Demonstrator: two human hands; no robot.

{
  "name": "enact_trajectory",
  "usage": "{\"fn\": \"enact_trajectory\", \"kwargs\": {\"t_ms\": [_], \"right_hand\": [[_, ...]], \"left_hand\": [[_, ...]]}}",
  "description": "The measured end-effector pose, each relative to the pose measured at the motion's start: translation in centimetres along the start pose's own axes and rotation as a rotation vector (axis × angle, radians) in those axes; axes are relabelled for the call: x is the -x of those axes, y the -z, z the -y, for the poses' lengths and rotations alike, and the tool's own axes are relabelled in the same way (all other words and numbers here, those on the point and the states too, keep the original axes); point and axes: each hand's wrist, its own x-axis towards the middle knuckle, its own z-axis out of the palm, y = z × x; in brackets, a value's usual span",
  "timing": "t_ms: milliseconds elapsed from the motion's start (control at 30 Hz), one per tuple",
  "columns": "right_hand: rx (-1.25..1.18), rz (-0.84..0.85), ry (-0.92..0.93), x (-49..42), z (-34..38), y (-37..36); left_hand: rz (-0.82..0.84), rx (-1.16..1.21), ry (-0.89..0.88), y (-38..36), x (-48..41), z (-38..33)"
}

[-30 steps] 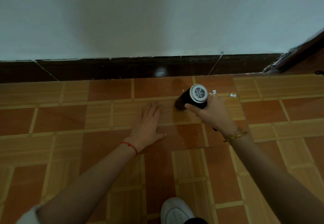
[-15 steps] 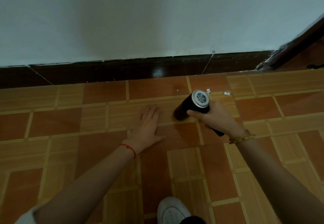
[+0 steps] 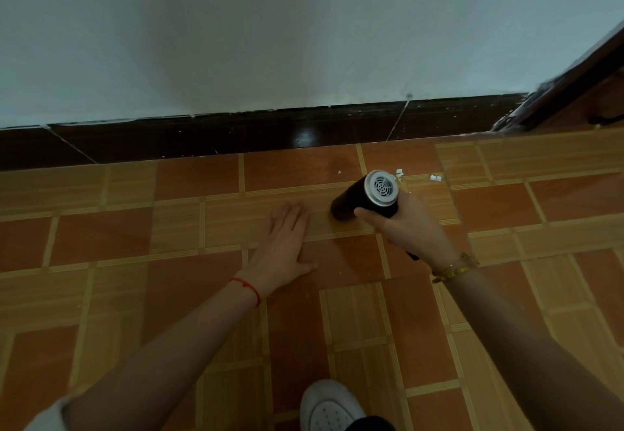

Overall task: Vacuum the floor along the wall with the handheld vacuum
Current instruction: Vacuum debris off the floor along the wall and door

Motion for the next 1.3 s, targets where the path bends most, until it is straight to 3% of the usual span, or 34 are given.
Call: {"fn": "enact_trajectory", "kwargs": {"t_ms": [100, 233, 433, 567, 700, 1300], "right_hand": [[0.020, -0.173, 0.001, -1.8, 0.4, 0.2], [0.043, -0.275, 0.044, -4.4, 1.2, 0.1], [-0.033, -0.111, 0.045, -5.0, 2.3, -0.7], [-0.020, -0.231, -0.010, -4.0, 0.3, 0.4], [0.009, -0.349, -0.178, -2.6, -1.9, 2.6], [-0.019, -0.411, -0.308, -1.4, -4.7, 5.2]], "left_hand": [[0.008, 0.009, 0.012, 0.0, 0.0, 0.1], [0.011, 0.013, 0.013, 0.1, -0.2, 0.5], [0.001, 0.023, 0.007, -0.2, -0.4, 0.8], [-0.012, 0.023, -0.008, -0.5, -0.4, 0.6], [-0.008, 0.017, -0.025, -0.7, -0.6, 0.0], [0.038, 0.036, -0.114, -1.9, -2.6, -3.2]]}}
